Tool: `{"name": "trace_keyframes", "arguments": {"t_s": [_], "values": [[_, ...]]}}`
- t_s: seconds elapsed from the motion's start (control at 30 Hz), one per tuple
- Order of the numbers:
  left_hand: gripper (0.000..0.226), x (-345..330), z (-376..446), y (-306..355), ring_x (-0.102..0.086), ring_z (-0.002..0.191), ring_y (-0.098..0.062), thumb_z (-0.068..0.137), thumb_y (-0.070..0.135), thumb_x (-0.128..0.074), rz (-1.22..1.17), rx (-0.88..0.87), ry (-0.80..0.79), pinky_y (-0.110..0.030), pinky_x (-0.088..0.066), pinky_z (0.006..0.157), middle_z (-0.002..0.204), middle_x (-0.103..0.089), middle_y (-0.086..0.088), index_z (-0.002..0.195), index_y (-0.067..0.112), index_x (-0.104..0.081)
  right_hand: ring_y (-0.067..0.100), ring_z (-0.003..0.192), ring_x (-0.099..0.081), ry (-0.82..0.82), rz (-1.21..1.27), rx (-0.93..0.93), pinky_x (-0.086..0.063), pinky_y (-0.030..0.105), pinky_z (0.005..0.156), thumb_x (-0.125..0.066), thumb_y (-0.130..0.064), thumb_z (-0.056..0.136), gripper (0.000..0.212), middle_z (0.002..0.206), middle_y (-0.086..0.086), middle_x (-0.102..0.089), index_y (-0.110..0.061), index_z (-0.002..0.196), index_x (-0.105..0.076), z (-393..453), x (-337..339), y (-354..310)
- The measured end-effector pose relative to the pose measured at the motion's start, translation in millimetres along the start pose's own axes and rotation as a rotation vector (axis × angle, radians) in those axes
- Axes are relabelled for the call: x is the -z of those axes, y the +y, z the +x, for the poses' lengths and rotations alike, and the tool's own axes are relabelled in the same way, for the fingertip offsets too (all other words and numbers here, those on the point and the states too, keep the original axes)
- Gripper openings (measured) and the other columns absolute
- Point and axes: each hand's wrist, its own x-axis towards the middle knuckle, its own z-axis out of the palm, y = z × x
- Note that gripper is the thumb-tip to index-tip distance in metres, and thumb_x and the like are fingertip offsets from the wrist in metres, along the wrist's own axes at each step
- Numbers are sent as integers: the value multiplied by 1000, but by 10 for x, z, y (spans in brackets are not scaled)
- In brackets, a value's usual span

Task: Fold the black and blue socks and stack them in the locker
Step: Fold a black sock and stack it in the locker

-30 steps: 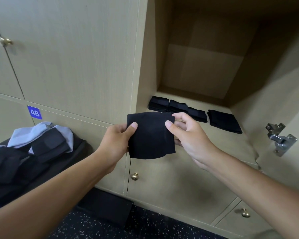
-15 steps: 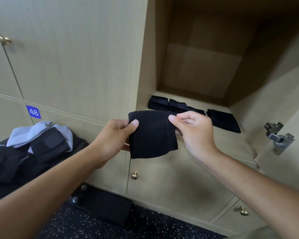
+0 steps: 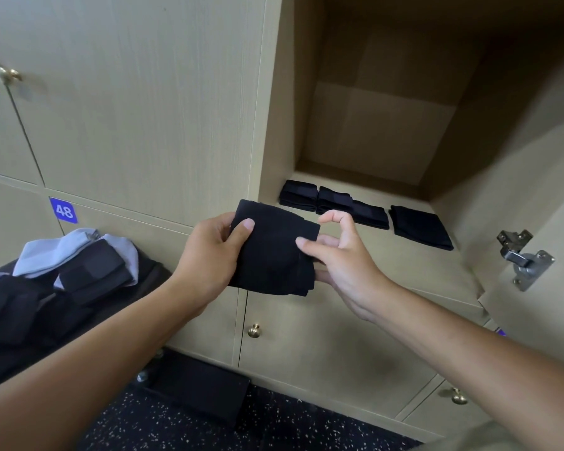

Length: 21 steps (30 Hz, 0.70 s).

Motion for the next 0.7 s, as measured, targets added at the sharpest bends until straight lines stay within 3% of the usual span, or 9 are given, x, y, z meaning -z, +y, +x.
{"name": "trace_keyframes", "arguments": {"t_s": [0.1,0.2,0.27,0.33,0.4,0.43,0.57,0.7], "values": [[22,1,22,5,-73,77,-4,103,24,-59,-31,-14,91,-13,-50,52,93,-75,8,124,25,-57,20,77,-67,0,-53,43,-56,37,69,-62,0,96,18,84,5,-70,-15,105,-56,-1,-19,20],[56,42,33,-4,-75,83,-15,96,18,-69,-33,-80,-18,-20,-57,57,106,-70,7,133,43,-37,19,81,-64,30,-112,58,-52,36,75,-58,-1,97,25,86,0,-70,-18,92,-76,27,23,25],[57,74,42,-28,-75,82,-22,94,14,-71,-9,-110,-141,-27,-60,60,115,-66,3,130,43,-37,14,83,-64,55,-154,48,-51,34,83,-56,-3,98,31,89,-6,-73,-24,97,-80,62,77,19],[53,101,52,-53,-71,77,-27,92,10,-73,51,-130,-226,-33,-62,66,126,-61,3,128,40,-47,14,97,-66,55,-180,32,-50,37,98,-60,-12,97,27,101,-5,-75,-29,103,-79,98,145,8],[54,108,44,-53,-65,67,-17,89,6,-76,65,-120,-278,-32,-62,68,132,-55,8,129,34,-54,16,120,-63,6,-204,9,-45,44,112,-72,-28,88,23,117,-6,-73,-35,109,-77,114,223,-16],[58,106,36,-46,-65,67,-14,87,4,-77,52,-103,-298,-32,-62,68,132,-54,10,132,33,-54,16,123,-62,-34,-224,-3,-44,45,113,-77,-31,84,29,122,-9,-71,-36,112,-75,106,264,-36],[77,88,41,-72,-71,74,-15,83,0,-80,82,-50,-342,-28,-62,73,118,-63,4,143,34,-46,0,110,-67,-128,-336,-38,-52,39,105,-80,-8,82,46,125,-19,-65,-37,117,-73,82,371,-101],[80,21,34,-114,-71,73,-10,82,2,-81,145,-67,-363,-21,-58,75,110,-63,4,144,36,-44,-8,125,-52,-139,-467,-39,-49,34,108,-82,-9,80,47,133,-22,-61,-40,114,-74,103,458,-136]]}}
